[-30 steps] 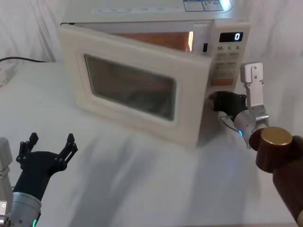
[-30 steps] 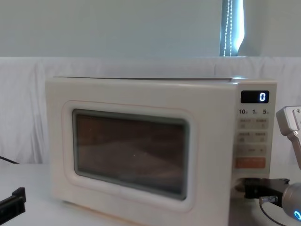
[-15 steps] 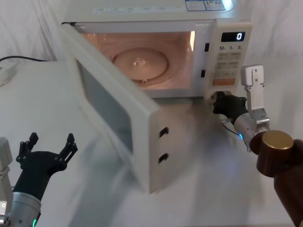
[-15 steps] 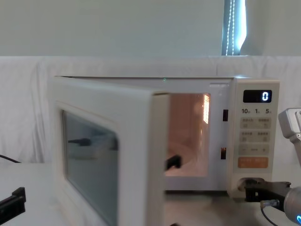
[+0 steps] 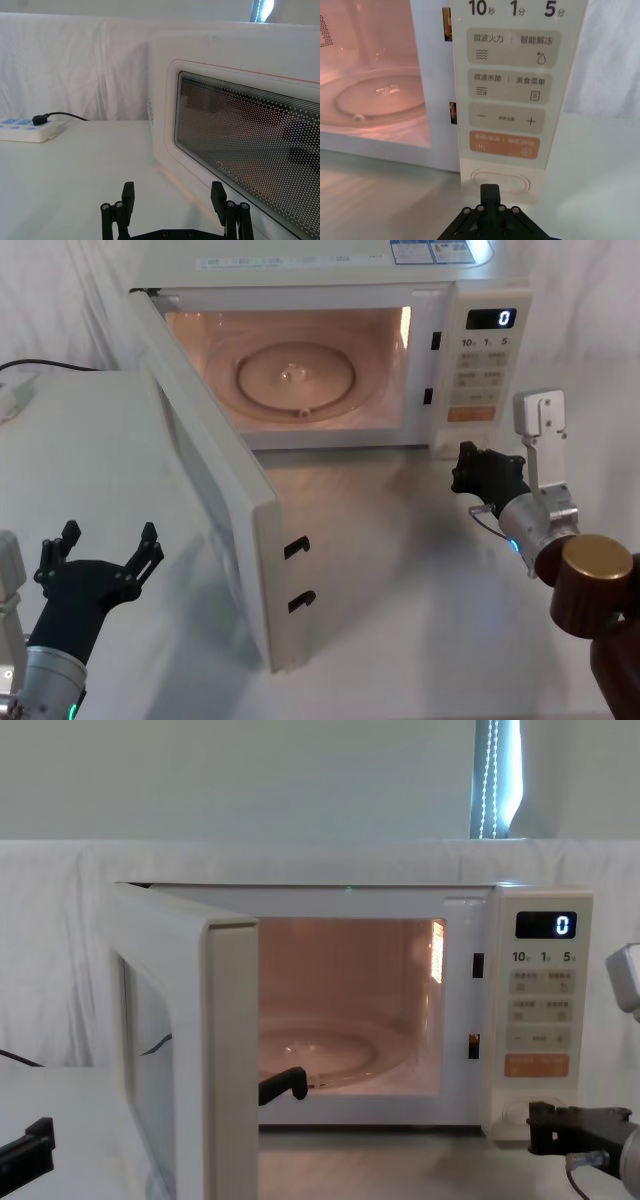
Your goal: Press the button to open the microwave door with one hand; close the microwave door with the other hand.
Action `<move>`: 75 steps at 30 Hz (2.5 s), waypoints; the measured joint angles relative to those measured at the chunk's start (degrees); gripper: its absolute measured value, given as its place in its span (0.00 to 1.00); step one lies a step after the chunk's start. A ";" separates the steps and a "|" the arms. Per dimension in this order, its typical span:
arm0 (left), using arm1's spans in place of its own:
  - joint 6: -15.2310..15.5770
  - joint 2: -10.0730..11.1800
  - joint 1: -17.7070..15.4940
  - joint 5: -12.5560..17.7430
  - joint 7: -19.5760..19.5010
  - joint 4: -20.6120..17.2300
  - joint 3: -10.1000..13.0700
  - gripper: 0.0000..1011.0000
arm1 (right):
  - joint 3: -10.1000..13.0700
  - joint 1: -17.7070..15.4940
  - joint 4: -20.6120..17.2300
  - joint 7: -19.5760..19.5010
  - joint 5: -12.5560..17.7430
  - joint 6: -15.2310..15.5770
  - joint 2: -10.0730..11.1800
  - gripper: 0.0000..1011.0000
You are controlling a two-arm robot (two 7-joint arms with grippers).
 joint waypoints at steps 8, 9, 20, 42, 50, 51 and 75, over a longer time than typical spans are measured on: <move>0.00 0.00 0.00 0.00 0.00 0.00 0.00 0.99 | 0.24 -4.02 -5.47 -0.74 0.50 0.38 0.10 0.00; 0.00 0.00 0.00 0.00 0.00 0.00 0.00 0.99 | 0.21 -4.34 -5.92 -0.78 0.48 0.33 0.12 0.00; 0.00 0.00 0.00 -0.01 0.00 0.00 0.00 0.99 | -0.14 -8.79 -10.92 -2.03 -0.48 -1.80 0.33 0.00; 0.00 0.00 0.00 0.00 0.00 0.00 0.00 0.99 | 0.57 -16.43 -14.42 -2.76 -1.32 -13.59 -0.46 0.00; 0.00 0.00 0.00 0.00 0.00 0.00 0.00 0.99 | 1.05 -17.12 -14.21 -2.79 -1.08 -15.63 -1.16 0.00; 0.00 0.00 0.00 0.00 0.00 0.00 0.00 0.99 | 1.05 -17.12 -14.21 -2.78 -1.08 -15.63 -1.16 0.00; 0.00 0.00 0.00 0.00 0.00 0.00 0.00 0.99 | 0.98 -16.90 -14.22 -2.77 -0.97 -15.07 -1.05 0.25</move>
